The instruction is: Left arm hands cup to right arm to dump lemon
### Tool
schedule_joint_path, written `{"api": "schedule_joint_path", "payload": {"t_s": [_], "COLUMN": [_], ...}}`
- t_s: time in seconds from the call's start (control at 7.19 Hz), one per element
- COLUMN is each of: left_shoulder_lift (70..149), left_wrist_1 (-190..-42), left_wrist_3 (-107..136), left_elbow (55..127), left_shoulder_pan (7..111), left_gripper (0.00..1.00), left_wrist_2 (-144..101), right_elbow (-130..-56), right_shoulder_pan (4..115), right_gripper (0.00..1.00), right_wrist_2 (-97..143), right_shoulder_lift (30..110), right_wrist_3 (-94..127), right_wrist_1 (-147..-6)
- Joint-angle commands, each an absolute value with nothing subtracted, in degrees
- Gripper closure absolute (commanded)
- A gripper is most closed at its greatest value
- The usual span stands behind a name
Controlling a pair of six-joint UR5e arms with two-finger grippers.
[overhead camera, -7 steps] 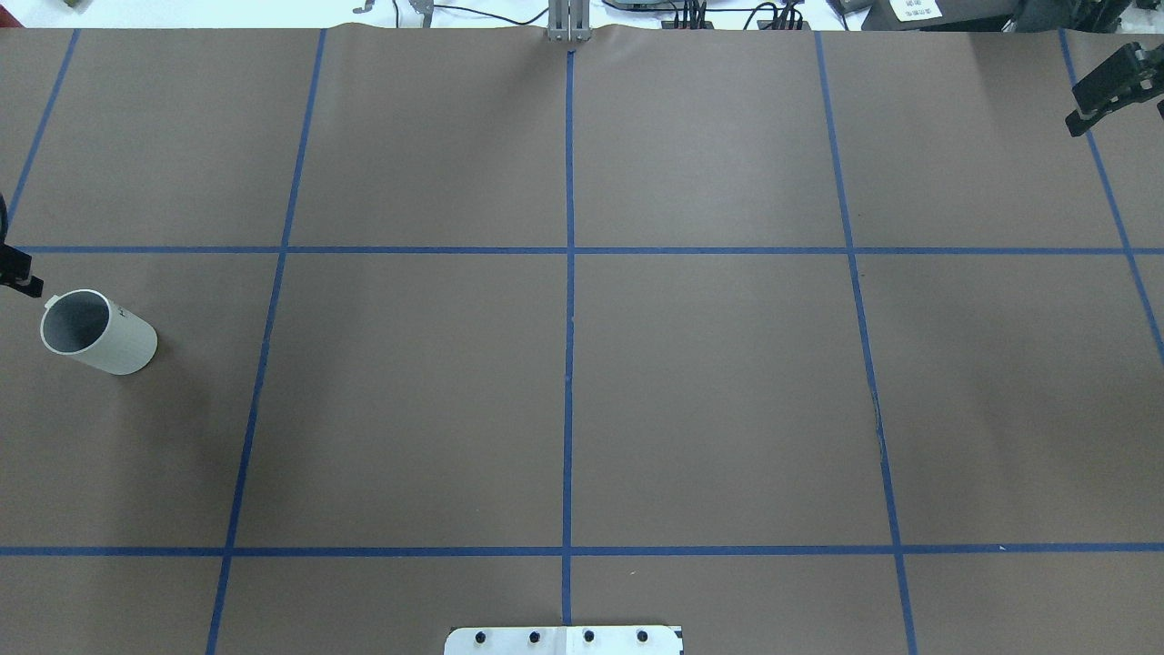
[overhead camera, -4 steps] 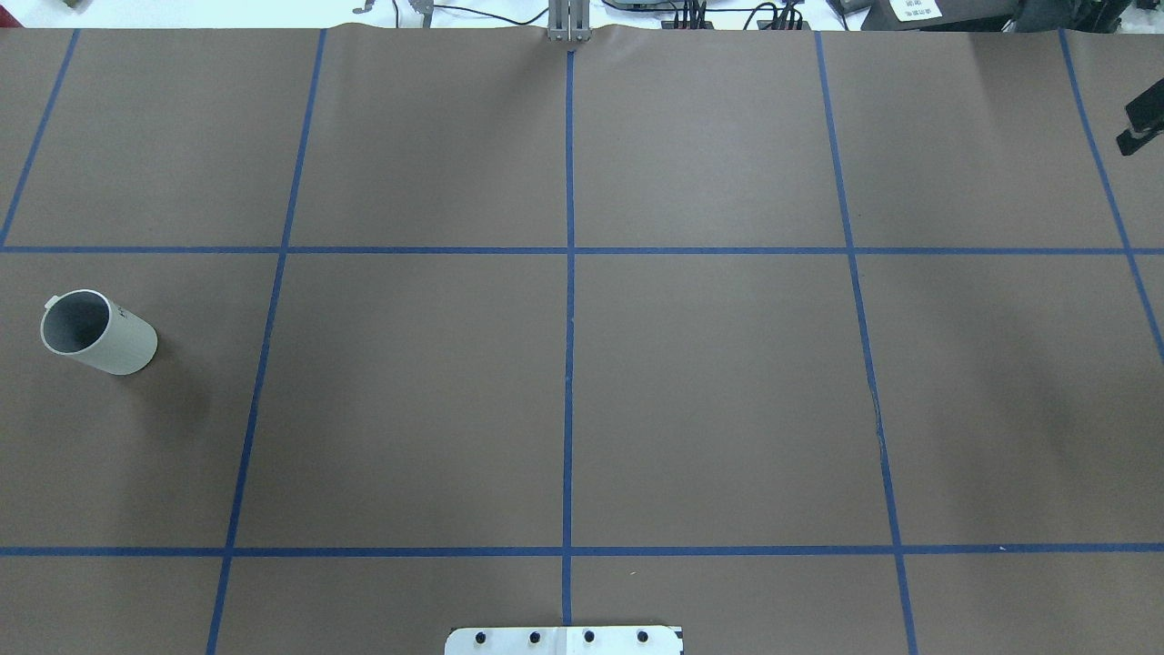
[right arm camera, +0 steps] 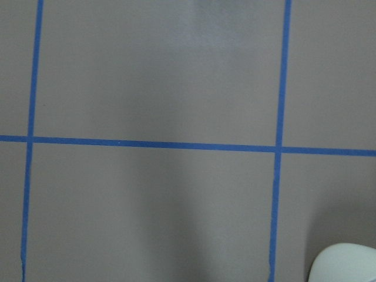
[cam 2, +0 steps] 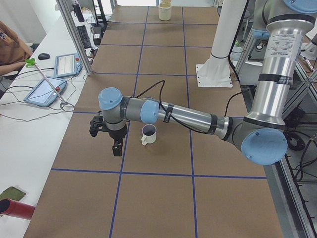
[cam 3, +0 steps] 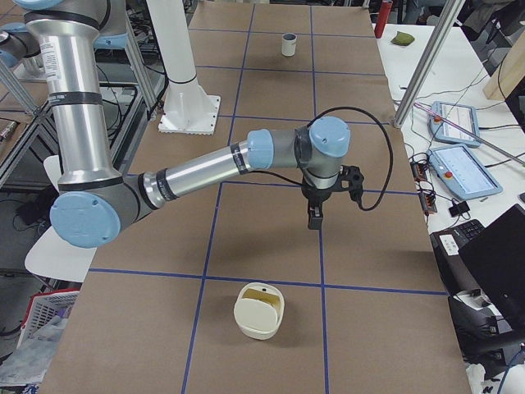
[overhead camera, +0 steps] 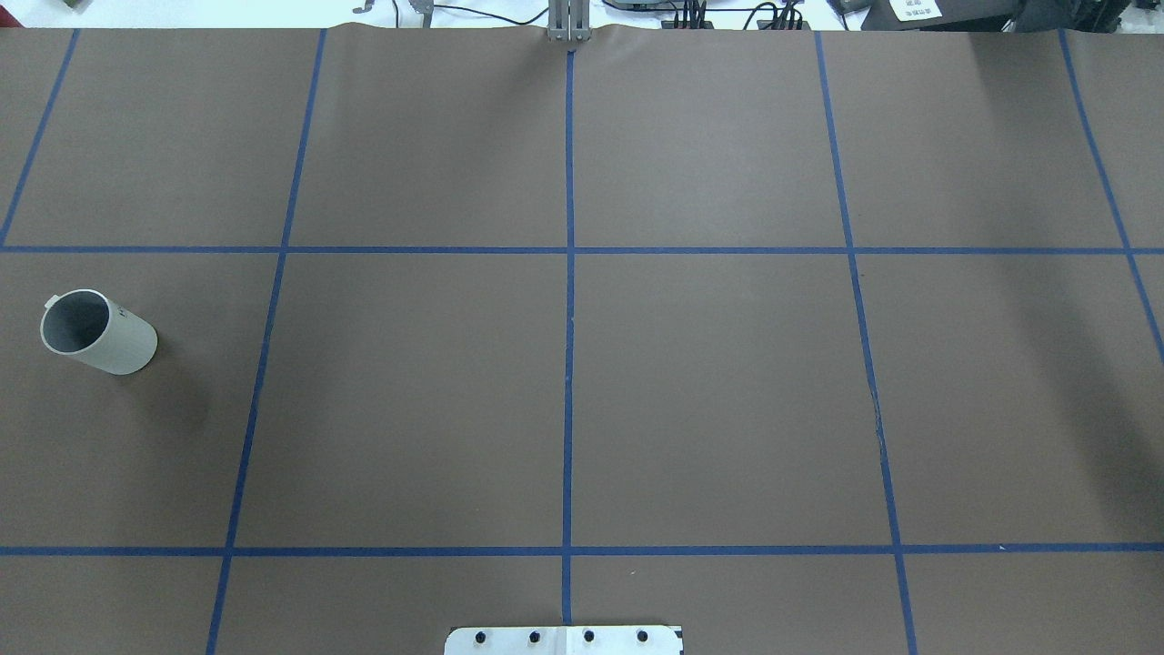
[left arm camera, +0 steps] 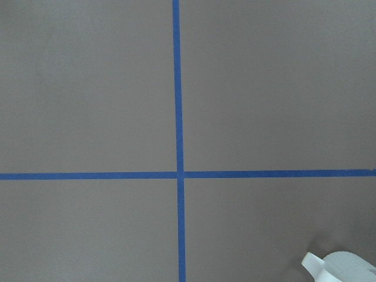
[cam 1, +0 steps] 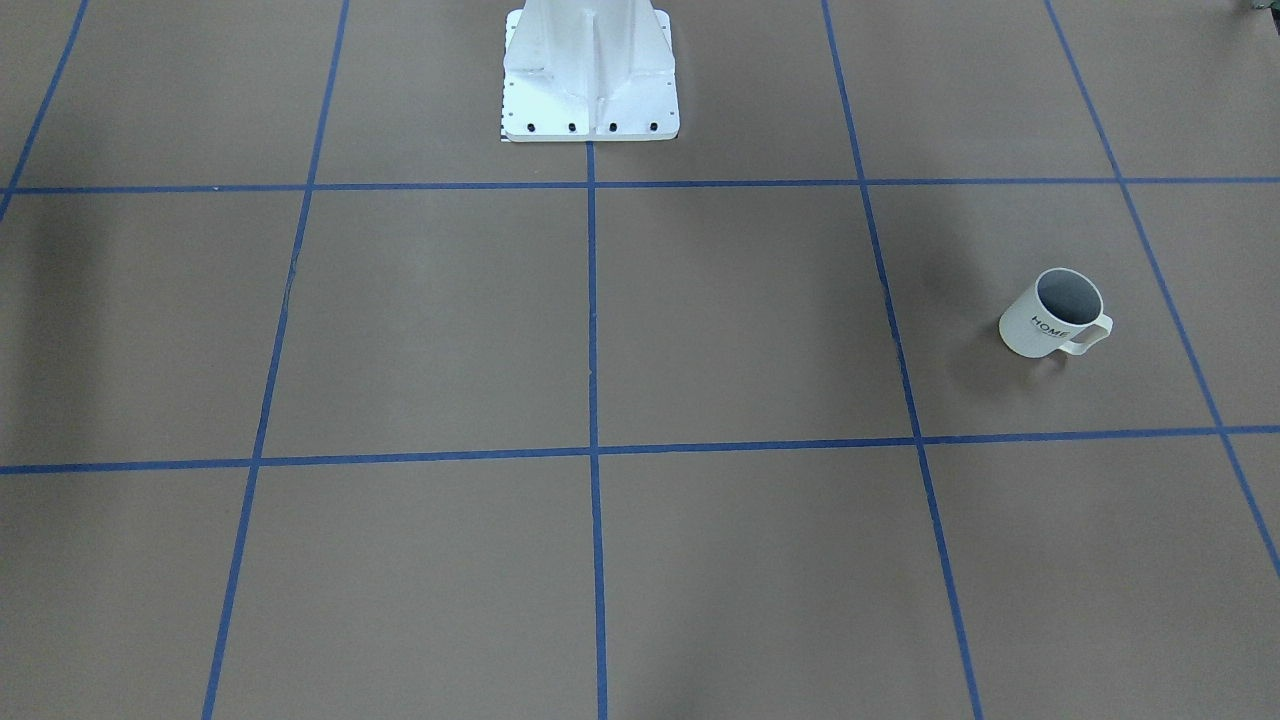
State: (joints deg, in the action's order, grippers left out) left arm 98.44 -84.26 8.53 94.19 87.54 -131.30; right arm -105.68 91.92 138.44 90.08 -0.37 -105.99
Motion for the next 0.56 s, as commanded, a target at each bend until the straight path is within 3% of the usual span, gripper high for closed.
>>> {"api": "schedule_joint_path", "payload": {"t_s": [0.0,0.42], "left_shoulder_lift": [98.26,97.65], "left_wrist_1": [-86.04,-86.31], "left_wrist_3": [8.97,6.34], "left_elbow": [91.85,91.5], "left_shoulder_pan": [90.86,90.97], "left_gripper": [0.0,0.0], "left_wrist_2": [-131.48,-130.87], "right_elbow": [-105.3,-100.57], "right_shoulder_pan": [93.25,92.38], "right_gripper": [0.0,0.0], "right_wrist_2": [138.17,137.38], "right_shoulder_lift": [95.01,94.31], "right_wrist_3": [-0.53,-0.35], "right_wrist_1": [-100.65,-96.53]}}
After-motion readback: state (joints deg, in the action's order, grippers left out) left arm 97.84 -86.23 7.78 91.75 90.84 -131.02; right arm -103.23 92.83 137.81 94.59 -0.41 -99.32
